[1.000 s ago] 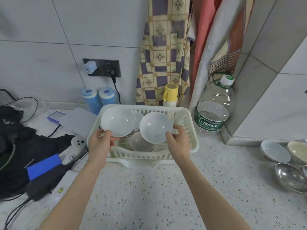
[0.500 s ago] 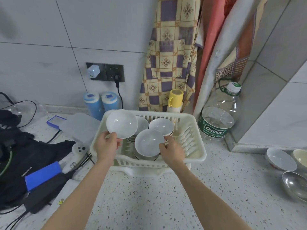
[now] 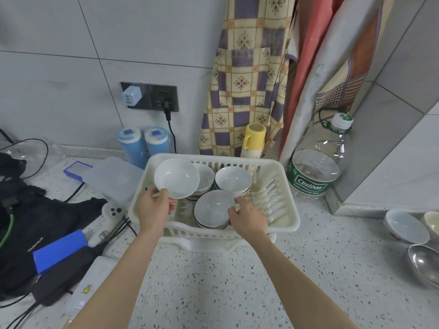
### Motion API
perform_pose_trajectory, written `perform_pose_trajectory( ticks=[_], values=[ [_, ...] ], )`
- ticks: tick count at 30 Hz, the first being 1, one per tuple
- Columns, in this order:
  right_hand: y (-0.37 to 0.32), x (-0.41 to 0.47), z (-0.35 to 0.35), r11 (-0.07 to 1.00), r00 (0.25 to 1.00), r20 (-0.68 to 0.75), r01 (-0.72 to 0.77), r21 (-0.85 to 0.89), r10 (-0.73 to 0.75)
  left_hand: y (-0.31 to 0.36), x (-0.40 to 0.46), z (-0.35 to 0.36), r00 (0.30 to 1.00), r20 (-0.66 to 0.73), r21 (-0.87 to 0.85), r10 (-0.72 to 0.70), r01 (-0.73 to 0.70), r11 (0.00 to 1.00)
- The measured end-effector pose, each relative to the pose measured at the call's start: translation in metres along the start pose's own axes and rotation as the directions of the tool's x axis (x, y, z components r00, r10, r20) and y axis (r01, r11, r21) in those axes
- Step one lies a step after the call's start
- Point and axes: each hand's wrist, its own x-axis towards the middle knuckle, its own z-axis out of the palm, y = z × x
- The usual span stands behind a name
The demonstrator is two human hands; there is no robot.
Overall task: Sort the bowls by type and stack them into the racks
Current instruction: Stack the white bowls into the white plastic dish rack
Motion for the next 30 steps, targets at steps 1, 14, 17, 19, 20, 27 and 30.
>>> perform_pose_trajectory(
  ticks=[1, 14, 17, 19, 20, 27, 30],
  values=[
    [-0.0004, 0.0007, -0.0002, 1.000, 1.000, 0.005, -0.003, -0.008, 0.003, -0.0009, 0.0004, -0.0002, 1.000, -0.001, 0.002, 0.001, -0.001, 1.000],
    [-0.0046, 0.0019, -0.0064, 0.995, 0.995, 0.096, -0.017, -0.102, 0.027, -0.0066, 0.0004, -0.0005, 0.997, 0.069, 0.129, 0.044, -0.052, 0.990],
    [-0.0049, 0.0017, -0.0060, 0.993, 0.993, 0.109, -0.023, -0.116, 0.036, -0.0080, 0.0017, -0.0003, 0.996, 0.087, 0.135, 0.032, -0.043, 0.990],
    [-0.0053, 0.0016, -0.0059, 0.992, 0.991, 0.124, -0.026, -0.122, 0.041, -0.0083, 0.0023, -0.0005, 0.995, 0.097, 0.151, 0.029, -0.044, 0.988],
    [-0.0058, 0.0016, -0.0059, 0.992, 0.990, 0.132, -0.027, -0.124, 0.043, -0.0082, 0.0024, -0.0006, 0.995, 0.100, 0.162, 0.029, -0.045, 0.986],
    [-0.0044, 0.0020, -0.0041, 0.986, 0.989, 0.146, -0.004, -0.165, 0.029, -0.0103, 0.0026, -0.0010, 0.992, 0.122, 0.197, 0.027, -0.051, 0.979],
    [-0.0043, 0.0020, -0.0029, 0.982, 0.990, 0.137, -0.012, -0.186, 0.038, -0.0101, 0.0020, -0.0018, 0.991, 0.129, 0.207, 0.021, -0.047, 0.977]
  ],
)
